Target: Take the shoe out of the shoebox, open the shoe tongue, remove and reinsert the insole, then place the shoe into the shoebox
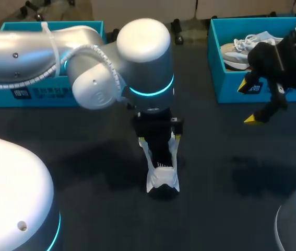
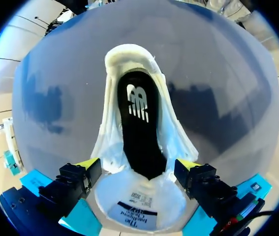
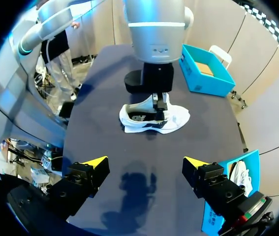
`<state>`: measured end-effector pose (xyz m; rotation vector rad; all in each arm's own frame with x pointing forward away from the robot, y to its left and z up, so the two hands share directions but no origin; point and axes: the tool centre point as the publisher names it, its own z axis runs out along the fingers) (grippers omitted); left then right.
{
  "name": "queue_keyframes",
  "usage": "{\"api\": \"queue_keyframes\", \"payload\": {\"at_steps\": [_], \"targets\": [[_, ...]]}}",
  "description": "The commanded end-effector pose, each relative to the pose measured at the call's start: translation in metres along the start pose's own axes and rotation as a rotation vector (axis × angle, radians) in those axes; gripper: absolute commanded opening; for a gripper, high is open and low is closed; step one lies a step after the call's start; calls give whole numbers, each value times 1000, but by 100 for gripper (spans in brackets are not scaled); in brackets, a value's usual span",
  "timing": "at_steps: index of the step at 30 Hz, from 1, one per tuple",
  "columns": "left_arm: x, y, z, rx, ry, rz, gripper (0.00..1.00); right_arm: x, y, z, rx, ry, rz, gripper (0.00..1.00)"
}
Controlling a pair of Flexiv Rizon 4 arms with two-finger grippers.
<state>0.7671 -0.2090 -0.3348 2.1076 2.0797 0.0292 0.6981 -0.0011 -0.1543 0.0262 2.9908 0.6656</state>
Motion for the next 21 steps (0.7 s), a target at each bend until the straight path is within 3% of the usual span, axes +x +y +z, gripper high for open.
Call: {"api": "queue_keyframes", "payload": {"at_steps": [1,14,21], "targets": [[-4,6,-9,16,3,11,100,-2,1,2,4,3,1,100],[7,26,-34,4,14,46,100,-2,1,2,4,3,1,100],[5,43,-28,-13,23,38,100,-2,1,2,4,3,1,100]]}}
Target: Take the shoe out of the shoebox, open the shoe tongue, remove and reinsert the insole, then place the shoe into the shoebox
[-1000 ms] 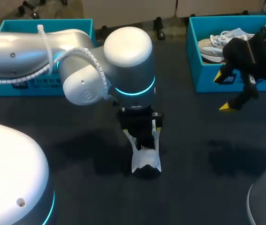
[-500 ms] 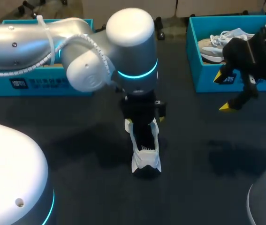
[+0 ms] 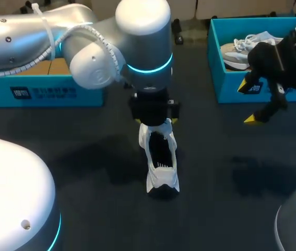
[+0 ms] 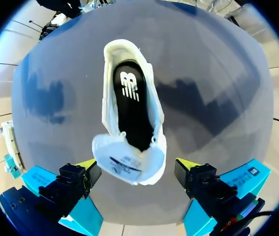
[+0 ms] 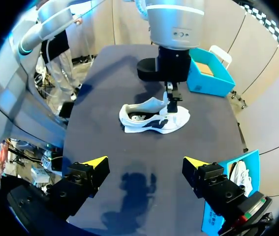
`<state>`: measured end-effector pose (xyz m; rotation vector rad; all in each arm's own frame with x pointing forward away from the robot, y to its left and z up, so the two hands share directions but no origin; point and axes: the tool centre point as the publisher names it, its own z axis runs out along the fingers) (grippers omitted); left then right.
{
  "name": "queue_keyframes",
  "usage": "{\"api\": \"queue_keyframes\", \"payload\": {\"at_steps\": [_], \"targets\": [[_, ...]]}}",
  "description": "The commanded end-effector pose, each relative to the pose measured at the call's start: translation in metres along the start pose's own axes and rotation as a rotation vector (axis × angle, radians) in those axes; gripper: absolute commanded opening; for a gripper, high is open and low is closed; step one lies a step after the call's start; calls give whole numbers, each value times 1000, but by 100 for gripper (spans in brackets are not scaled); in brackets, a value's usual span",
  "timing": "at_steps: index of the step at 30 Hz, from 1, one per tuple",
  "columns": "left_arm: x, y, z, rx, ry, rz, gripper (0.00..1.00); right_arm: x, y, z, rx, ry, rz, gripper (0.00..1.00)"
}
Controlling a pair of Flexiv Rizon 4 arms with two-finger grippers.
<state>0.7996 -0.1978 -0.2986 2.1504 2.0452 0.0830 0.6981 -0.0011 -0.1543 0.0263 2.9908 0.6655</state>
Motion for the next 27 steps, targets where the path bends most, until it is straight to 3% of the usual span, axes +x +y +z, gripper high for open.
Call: {"api": "queue_keyframes", "payload": {"at_steps": [1,3,5,6,13,18,27], "targets": [[-5,7,5,5,-8,-2,100,-2,1,2,4,3,1,100],[-10,6,5,7,-12,0,70,-2,1,2,4,3,1,100],[-13,7,6,5,-11,7,49,-2,1,2,4,3,1,100],[-13,7,6,9,-13,11,44,-2,1,2,4,3,1,100],[-11,6,7,13,-14,19,41,-2,1,2,4,3,1,100],[-4,-3,9,42,-19,23,29,-2,1,2,4,3,1,100],[8,-33,10,94,-23,43,32,-2,1,2,4,3,1,100]]}}
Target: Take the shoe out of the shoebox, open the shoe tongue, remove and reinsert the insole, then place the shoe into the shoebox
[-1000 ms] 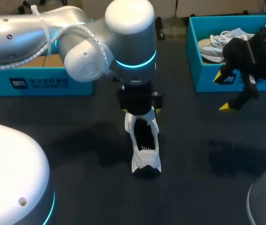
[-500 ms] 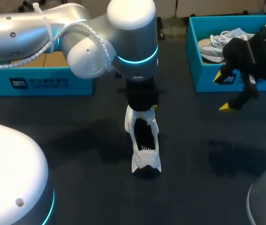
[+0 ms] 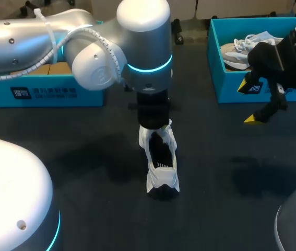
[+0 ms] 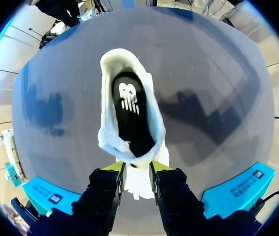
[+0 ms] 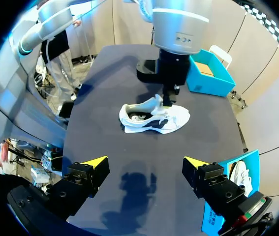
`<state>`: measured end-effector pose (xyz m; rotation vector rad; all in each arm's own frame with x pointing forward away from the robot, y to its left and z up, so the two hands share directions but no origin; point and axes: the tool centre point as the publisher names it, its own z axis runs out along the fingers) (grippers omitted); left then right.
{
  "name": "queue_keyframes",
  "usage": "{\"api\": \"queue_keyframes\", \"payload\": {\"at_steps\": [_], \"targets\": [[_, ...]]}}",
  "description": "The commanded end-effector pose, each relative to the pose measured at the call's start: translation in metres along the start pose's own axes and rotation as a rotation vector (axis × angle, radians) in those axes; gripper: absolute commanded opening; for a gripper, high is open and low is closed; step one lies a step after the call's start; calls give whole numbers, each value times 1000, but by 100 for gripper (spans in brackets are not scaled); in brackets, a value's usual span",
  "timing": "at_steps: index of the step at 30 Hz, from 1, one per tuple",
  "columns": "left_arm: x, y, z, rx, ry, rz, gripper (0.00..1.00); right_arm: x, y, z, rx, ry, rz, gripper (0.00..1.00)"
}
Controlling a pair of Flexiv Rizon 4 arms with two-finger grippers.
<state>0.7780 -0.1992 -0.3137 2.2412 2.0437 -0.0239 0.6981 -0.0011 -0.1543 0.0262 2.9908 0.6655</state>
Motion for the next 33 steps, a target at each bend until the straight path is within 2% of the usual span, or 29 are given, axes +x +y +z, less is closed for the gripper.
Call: {"api": "queue_keyframes", "payload": {"at_steps": [1,8,14,20,23,25,26,29,33], "targets": [[9,-12,0,2,-9,8,31,-2,1,2,4,3,1,100],[7,-25,5,26,9,28,30,-2,1,2,4,3,1,100],[-2,-20,-4,10,-8,28,35,-2,1,2,4,3,1,100],[-8,-17,-2,-3,-8,29,38,-2,1,2,4,3,1,100],[-10,-17,0,-7,-3,33,30,-2,1,2,4,3,1,100],[-10,-18,1,-6,1,37,11,-2,1,2,4,3,1,100],[-9,-20,2,-5,1,39,6,-2,1,2,4,3,1,100],[-6,-26,6,3,9,45,0,-2,1,2,4,3,1,100],[-2,-35,11,27,14,45,0,-2,1,2,4,3,1,100]]}}
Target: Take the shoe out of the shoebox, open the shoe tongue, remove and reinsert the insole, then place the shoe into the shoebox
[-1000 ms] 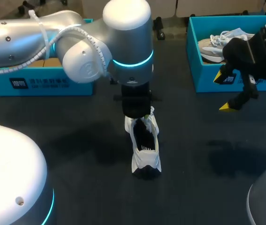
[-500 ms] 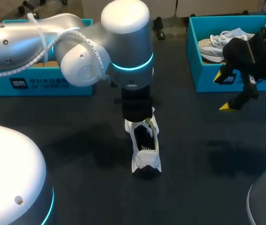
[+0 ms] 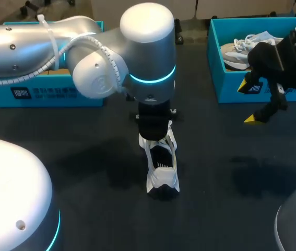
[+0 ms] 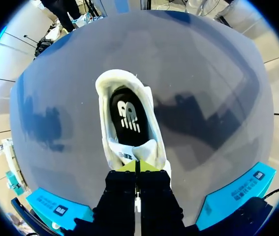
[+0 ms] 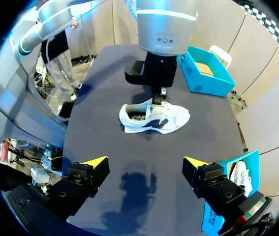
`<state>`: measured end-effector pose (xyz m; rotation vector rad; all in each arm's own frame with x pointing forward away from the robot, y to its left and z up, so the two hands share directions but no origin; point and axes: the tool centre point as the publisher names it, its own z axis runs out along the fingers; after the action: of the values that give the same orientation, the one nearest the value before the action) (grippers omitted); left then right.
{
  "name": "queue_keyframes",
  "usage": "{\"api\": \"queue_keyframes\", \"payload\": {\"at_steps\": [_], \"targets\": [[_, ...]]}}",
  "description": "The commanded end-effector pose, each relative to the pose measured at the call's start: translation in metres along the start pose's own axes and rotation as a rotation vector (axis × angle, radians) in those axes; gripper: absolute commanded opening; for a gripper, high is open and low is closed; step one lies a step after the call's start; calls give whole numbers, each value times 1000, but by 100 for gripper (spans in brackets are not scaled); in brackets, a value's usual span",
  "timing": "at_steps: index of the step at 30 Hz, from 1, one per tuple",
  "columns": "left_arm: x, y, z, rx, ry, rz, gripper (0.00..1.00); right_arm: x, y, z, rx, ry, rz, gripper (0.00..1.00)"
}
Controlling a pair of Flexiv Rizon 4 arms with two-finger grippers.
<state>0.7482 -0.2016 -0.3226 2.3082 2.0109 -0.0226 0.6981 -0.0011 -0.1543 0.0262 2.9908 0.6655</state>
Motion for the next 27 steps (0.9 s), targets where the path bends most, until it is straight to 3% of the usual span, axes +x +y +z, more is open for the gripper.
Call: {"api": "queue_keyframes", "payload": {"at_steps": [1,8,16,19,27], "targets": [[4,-9,6,14,-1,-3,0,-2,1,2,4,3,1,100],[9,-20,12,43,21,-5,0,-2,1,2,4,3,1,100],[5,-13,-7,19,2,-91,0,-2,1,2,4,3,1,100],[6,-17,0,1,32,-96,0,-2,1,2,4,3,1,100],[8,-28,14,57,44,-136,0,-2,1,2,4,3,1,100]]}}
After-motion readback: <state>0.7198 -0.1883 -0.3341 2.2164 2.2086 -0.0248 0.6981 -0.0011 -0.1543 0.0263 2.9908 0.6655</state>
